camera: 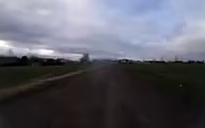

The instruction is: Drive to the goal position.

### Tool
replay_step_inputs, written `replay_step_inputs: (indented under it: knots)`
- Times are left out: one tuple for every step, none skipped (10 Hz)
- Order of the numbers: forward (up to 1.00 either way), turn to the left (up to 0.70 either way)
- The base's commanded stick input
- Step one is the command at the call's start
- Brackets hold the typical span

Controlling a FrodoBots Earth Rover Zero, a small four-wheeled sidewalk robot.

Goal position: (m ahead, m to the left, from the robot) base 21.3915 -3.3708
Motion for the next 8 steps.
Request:
replay_step_inputs:
  knots:
    - [0.85, 0.0]
    - [0.85, 0.0]
    - [0.85, 0.0]
    - [0.85, -0.2]
    - [0.85, -0.05]
    - [0.85, -0.1]
    - [0.85, -0.27]
    - [0.85, -0.23]
